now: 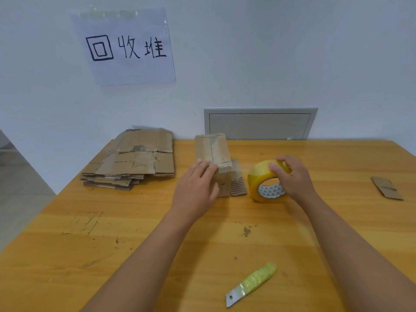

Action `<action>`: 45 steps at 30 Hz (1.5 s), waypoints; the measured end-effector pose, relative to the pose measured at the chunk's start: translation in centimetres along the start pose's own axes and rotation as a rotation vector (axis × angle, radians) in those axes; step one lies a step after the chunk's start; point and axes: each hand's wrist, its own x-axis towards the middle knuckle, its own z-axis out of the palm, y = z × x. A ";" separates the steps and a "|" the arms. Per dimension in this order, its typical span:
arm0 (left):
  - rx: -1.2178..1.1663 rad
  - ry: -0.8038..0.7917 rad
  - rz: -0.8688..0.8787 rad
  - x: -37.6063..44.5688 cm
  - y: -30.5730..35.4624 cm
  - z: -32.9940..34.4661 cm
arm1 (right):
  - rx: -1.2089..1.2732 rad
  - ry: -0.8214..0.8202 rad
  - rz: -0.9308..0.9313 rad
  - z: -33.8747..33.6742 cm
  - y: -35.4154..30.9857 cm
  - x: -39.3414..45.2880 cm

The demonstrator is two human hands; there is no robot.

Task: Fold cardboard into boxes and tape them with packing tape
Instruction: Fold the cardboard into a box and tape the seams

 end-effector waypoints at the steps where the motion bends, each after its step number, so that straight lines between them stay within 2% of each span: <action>1: 0.053 0.016 0.003 0.0 0.1 0.2 | -0.011 0.002 0.004 -0.1 -0.1 -0.1; 6: 0.277 0.060 0.021 1.0 1.3 1.2 | -0.055 0.004 -0.006 -0.4 -0.3 -0.4; 11: 0.212 0.101 0.137 1.7 2.0 2.1 | -0.050 -0.002 -0.007 -0.4 -0.5 -0.8; 16: 0.209 0.152 -0.022 2.5 2.2 2.7 | -0.105 -0.143 -0.039 -0.7 -0.3 -1.3; 19: 0.204 0.165 -0.060 2.9 2.4 3.0 | -0.165 -0.223 -0.075 -1.4 0.2 -1.1; 22: 0.174 0.180 -0.098 3.0 1.9 2.6 | -0.229 -0.200 -0.109 -1.9 0.7 -1.1; 25: 0.194 0.215 -0.055 2.1 1.4 2.3 | -0.267 -0.195 -0.089 -2.0 0.6 -1.7; 33: 0.200 0.198 0.011 0.1 1.4 1.4 | -0.154 -0.002 -0.088 -1.1 0.7 -5.0; 35: 0.185 0.194 0.019 0.0 1.3 1.2 | -0.089 0.044 -0.029 -0.8 0.9 -5.7; 38: 0.159 0.202 0.011 0.0 1.1 0.9 | 0.129 -0.037 0.206 -0.1 1.4 -7.1; 41: 0.159 0.196 0.010 -0.3 0.7 1.0 | 0.139 -0.100 0.255 0.0 2.4 -7.7; 43: 0.165 0.191 0.011 -0.4 0.3 1.0 | 0.043 0.026 0.223 -1.5 2.7 -7.0; 45: 0.172 0.203 0.010 -0.2 0.5 1.0 | -0.064 0.244 0.214 -3.5 3.3 -6.3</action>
